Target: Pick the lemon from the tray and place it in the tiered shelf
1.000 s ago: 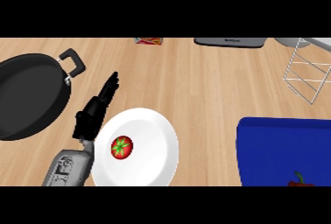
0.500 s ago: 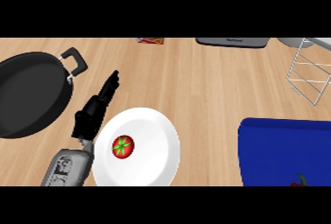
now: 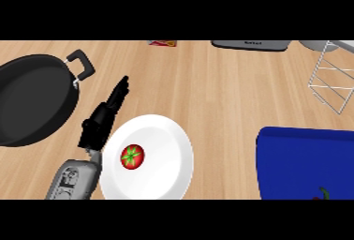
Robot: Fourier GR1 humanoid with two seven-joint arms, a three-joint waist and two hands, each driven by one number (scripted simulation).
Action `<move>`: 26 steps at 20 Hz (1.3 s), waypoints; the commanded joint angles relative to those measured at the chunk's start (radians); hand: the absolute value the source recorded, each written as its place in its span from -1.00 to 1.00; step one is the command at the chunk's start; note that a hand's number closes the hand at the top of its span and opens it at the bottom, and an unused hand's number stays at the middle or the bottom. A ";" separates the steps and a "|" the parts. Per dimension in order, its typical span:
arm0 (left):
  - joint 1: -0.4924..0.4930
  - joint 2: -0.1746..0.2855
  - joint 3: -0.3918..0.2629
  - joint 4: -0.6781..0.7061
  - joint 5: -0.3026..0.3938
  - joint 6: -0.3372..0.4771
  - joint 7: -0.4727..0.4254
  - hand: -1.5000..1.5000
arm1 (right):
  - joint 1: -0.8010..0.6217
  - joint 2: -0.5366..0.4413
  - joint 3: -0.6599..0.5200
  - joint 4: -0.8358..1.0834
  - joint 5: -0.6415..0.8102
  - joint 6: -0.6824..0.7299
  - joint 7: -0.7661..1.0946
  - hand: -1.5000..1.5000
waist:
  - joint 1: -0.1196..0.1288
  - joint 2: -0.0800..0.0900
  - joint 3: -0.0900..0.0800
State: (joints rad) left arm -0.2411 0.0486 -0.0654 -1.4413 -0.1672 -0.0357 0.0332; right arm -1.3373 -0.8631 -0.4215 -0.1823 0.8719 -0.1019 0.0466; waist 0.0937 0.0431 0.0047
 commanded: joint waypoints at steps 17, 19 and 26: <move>-0.019 -0.002 0.011 0.024 0.014 -0.013 -0.004 0.00 | 0.055 -0.087 0.002 0.056 0.041 -0.101 0.115 -1.00 | -0.011 0.000 0.001; -0.037 0.006 0.020 0.044 0.020 -0.022 -0.010 0.00 | 0.004 -0.080 -0.014 0.054 0.023 -0.068 0.150 -1.00 | -0.005 0.000 -0.001; 0.010 -0.026 -0.024 -0.010 -0.014 0.010 0.017 0.00 | -0.004 -0.119 -0.063 0.068 -0.026 0.025 0.123 -1.00 | -0.002 -0.009 0.001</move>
State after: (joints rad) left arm -0.2431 0.0370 -0.0705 -1.4264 -0.1716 -0.0339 0.0223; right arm -1.3354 -0.9631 -0.4588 -0.1213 0.8723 -0.1272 0.1830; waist 0.0945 0.0402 0.0047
